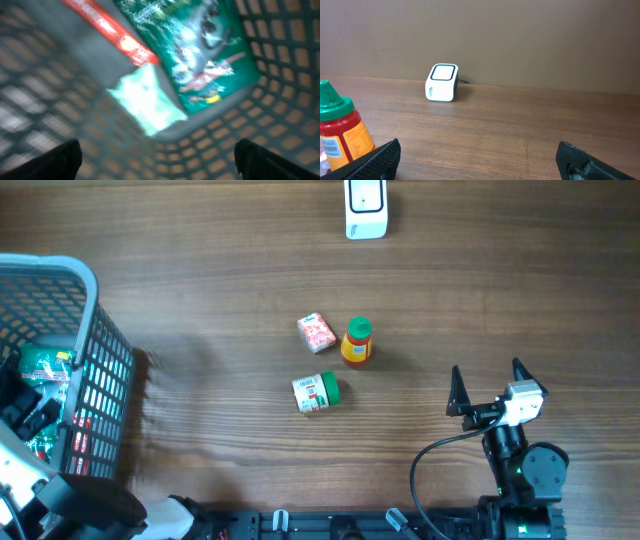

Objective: Scan the item barcode
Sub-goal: 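Grasp the mint wet-wipe pack in the basket with the left gripper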

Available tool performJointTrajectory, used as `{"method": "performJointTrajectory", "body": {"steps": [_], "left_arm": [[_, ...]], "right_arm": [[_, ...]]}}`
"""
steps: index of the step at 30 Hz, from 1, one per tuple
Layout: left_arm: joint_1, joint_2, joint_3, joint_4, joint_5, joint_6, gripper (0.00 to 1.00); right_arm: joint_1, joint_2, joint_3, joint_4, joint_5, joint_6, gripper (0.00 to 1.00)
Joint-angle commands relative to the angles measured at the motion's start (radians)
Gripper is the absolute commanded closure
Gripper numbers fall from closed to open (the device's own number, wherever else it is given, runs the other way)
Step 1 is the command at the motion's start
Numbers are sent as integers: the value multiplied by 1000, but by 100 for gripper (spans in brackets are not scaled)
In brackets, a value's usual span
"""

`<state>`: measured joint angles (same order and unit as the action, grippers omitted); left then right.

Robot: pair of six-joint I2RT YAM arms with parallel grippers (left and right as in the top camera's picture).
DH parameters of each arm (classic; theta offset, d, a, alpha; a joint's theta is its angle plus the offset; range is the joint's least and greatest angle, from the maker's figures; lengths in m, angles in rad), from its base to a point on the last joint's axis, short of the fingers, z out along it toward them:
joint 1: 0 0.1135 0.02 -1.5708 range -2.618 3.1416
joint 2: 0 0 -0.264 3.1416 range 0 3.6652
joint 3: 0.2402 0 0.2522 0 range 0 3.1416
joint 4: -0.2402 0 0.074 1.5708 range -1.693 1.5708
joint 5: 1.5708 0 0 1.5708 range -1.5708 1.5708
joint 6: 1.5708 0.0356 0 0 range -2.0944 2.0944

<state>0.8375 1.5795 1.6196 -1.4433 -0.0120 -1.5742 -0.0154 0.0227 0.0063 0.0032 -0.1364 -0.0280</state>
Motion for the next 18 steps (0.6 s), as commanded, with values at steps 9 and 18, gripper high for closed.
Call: {"method": "performJointTrajectory", "body": {"steps": [9, 18], "left_arm": [[-156, 256, -202, 423, 73, -91, 14], [-193, 414, -212, 283, 68, -91, 36]], "right_arm": [[5, -4, -1, 4, 6, 4, 0], [5, -4, -1, 4, 6, 5, 0]]}}
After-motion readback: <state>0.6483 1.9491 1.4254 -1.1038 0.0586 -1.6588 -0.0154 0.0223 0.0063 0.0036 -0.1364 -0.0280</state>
